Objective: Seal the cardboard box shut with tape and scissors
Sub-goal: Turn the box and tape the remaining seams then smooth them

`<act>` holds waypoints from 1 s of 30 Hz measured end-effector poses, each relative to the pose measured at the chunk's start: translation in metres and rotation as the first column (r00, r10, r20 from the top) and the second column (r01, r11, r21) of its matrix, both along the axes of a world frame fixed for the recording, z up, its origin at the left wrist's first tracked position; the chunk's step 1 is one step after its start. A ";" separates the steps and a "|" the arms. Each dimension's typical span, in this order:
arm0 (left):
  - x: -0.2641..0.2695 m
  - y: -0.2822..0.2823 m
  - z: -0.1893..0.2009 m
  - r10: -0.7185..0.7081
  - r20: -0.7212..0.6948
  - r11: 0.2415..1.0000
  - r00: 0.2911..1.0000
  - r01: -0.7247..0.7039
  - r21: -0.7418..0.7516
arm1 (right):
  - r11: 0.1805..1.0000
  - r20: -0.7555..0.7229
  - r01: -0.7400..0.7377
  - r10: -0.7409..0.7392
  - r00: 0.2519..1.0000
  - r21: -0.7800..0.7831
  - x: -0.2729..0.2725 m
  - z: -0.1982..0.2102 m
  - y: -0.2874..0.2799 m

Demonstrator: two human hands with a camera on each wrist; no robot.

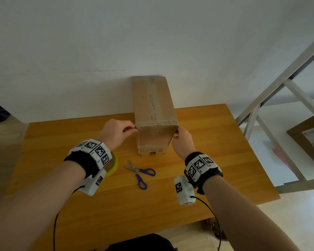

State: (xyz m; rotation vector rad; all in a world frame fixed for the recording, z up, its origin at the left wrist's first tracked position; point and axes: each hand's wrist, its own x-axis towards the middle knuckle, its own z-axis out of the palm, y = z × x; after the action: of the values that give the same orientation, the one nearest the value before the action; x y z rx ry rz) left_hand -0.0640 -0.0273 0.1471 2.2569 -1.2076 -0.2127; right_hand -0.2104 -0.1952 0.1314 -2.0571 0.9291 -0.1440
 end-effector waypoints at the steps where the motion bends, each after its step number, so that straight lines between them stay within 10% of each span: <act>1: 0.000 -0.001 -0.002 0.006 -0.005 1.000 1.000 -0.006 0.009 | 1.000 -0.004 0.002 -0.002 1.000 0.013 0.001 0.000 0.001; 9: -0.003 -0.010 -0.017 0.118 -0.036 0.993 0.992 -0.117 0.028 | 0.991 0.023 -0.016 0.013 1.000 0.131 -0.003 0.002 0.000; 16: -0.025 0.004 -0.029 0.227 -0.169 0.953 0.959 -0.255 -0.165 | 0.934 0.337 0.113 -0.232 0.913 0.338 -0.019 -0.009 -0.003; 30: -0.065 -0.017 -0.049 0.127 -0.554 0.937 0.823 -0.283 -0.206 | 0.874 0.390 0.033 -0.249 0.887 0.485 -0.014 -0.009 -0.001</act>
State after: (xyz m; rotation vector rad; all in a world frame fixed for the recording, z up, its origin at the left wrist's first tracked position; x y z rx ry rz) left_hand -0.1292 -0.0442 0.0986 1.8775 -0.6409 -0.5145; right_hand -0.2245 -0.1958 0.1224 -1.4197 0.7392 -0.4116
